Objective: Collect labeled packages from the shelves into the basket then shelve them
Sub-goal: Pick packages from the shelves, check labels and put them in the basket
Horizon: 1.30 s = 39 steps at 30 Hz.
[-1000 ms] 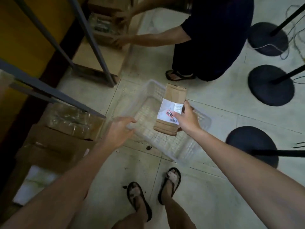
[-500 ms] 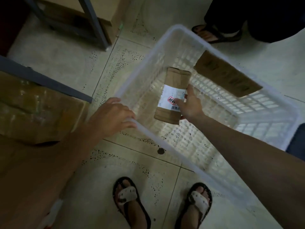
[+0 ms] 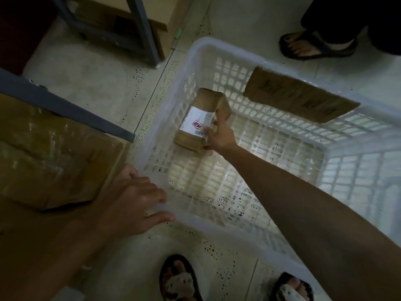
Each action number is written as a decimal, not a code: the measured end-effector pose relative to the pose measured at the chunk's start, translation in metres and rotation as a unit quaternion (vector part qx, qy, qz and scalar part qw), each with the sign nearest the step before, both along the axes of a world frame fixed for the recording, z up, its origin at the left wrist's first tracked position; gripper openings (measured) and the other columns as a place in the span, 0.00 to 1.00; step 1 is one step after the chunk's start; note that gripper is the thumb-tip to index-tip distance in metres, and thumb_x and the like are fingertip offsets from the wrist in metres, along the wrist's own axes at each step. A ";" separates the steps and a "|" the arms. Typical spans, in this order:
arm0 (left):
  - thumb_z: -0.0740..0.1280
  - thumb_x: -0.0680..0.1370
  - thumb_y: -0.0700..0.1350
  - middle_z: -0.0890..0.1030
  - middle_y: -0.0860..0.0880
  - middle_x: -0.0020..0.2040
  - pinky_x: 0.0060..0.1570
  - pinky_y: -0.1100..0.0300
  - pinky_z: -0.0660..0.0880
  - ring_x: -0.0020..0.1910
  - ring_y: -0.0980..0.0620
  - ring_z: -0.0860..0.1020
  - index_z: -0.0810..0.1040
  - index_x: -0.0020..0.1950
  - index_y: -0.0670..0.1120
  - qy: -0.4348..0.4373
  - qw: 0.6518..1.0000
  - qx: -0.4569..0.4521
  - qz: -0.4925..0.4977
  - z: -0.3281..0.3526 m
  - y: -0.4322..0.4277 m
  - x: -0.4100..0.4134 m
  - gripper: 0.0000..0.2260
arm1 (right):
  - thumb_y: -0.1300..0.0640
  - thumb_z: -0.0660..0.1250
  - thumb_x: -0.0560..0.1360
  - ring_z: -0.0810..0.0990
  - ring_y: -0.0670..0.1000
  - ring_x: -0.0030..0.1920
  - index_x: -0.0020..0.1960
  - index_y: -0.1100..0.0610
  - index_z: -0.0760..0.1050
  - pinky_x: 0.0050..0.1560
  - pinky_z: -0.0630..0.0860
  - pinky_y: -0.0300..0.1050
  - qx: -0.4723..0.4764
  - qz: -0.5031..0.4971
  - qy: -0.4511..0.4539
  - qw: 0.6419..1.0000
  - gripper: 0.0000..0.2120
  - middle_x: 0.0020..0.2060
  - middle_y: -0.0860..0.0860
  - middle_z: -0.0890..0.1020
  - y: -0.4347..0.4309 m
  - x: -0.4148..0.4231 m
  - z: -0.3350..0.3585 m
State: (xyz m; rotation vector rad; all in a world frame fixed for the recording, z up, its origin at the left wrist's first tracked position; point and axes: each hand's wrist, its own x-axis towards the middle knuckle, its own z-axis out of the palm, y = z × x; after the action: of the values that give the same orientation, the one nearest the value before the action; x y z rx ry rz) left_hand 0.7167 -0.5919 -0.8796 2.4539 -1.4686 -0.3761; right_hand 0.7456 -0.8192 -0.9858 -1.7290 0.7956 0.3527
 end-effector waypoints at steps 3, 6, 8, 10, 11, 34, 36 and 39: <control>0.51 0.75 0.66 0.82 0.55 0.32 0.44 0.58 0.62 0.30 0.56 0.79 0.83 0.36 0.49 -0.009 1.000 0.019 0.005 0.001 0.012 0.004 0.29 | 0.63 0.57 0.79 0.74 0.65 0.61 0.76 0.45 0.43 0.57 0.74 0.64 0.048 0.000 0.020 0.999 0.33 0.70 0.60 0.68 0.008 0.012 -0.004; 0.56 0.72 0.66 0.82 0.56 0.33 0.44 0.57 0.63 0.32 0.55 0.80 0.82 0.37 0.51 -0.012 0.999 0.049 0.018 0.002 0.022 0.005 0.24 | 0.65 0.55 0.79 0.76 0.64 0.59 0.76 0.44 0.40 0.54 0.77 0.62 0.061 0.013 0.033 0.998 0.35 0.68 0.59 0.70 0.020 0.022 -0.005; 0.60 0.69 0.65 0.82 0.57 0.35 0.44 0.56 0.63 0.33 0.55 0.79 0.81 0.38 0.51 0.001 0.998 0.062 0.031 0.003 0.025 0.005 0.20 | 0.62 0.56 0.80 0.78 0.61 0.55 0.77 0.46 0.41 0.46 0.80 0.54 0.014 0.044 0.027 0.999 0.33 0.67 0.59 0.71 0.023 0.025 -0.007; 0.60 0.69 0.64 0.81 0.57 0.36 0.45 0.57 0.61 0.35 0.54 0.79 0.81 0.39 0.51 0.008 0.997 0.071 0.039 0.005 0.026 0.010 0.19 | 0.56 0.59 0.79 0.78 0.61 0.56 0.77 0.49 0.48 0.48 0.78 0.53 -0.032 0.056 0.026 0.998 0.31 0.65 0.59 0.73 0.023 0.027 -0.007; 0.59 0.69 0.64 0.81 0.56 0.37 0.46 0.57 0.61 0.37 0.53 0.79 0.81 0.39 0.51 0.011 0.996 0.084 0.038 0.007 0.026 0.012 0.19 | 0.53 0.60 0.79 0.76 0.61 0.59 0.76 0.52 0.51 0.54 0.76 0.52 -0.044 0.051 0.029 0.997 0.30 0.65 0.59 0.74 0.022 0.027 -0.005; 0.62 0.74 0.54 0.72 0.49 0.66 0.61 0.51 0.65 0.64 0.47 0.68 0.69 0.67 0.50 -0.099 0.907 -0.008 0.408 0.489 -0.084 -0.070 0.23 | 0.52 0.71 0.71 0.73 0.52 0.65 0.71 0.55 0.66 0.66 0.68 0.44 -0.161 0.167 -0.243 0.942 0.32 0.66 0.54 0.74 -0.023 -0.055 0.590; 0.62 0.74 0.53 0.72 0.49 0.66 0.59 0.52 0.65 0.64 0.47 0.68 0.71 0.65 0.49 -0.139 0.892 -0.024 0.429 0.568 -0.075 -0.091 0.20 | 0.52 0.70 0.71 0.74 0.53 0.64 0.71 0.56 0.66 0.66 0.68 0.45 -0.202 0.202 -0.296 0.912 0.31 0.66 0.55 0.75 -0.013 -0.062 0.684; 0.63 0.74 0.50 0.73 0.49 0.65 0.59 0.51 0.65 0.63 0.46 0.69 0.72 0.64 0.48 -0.216 0.868 -0.057 0.443 0.675 -0.056 -0.127 0.19 | 0.50 0.69 0.72 0.74 0.55 0.63 0.72 0.55 0.64 0.63 0.71 0.50 -0.265 0.259 -0.377 0.849 0.31 0.66 0.55 0.74 0.007 -0.082 0.815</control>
State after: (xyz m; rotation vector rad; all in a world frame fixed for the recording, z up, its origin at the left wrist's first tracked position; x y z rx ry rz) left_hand 0.5901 -0.6478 -0.2047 2.8756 -0.2930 0.4565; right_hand 0.6634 -0.8120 -0.1710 -2.3510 -0.1976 -0.2379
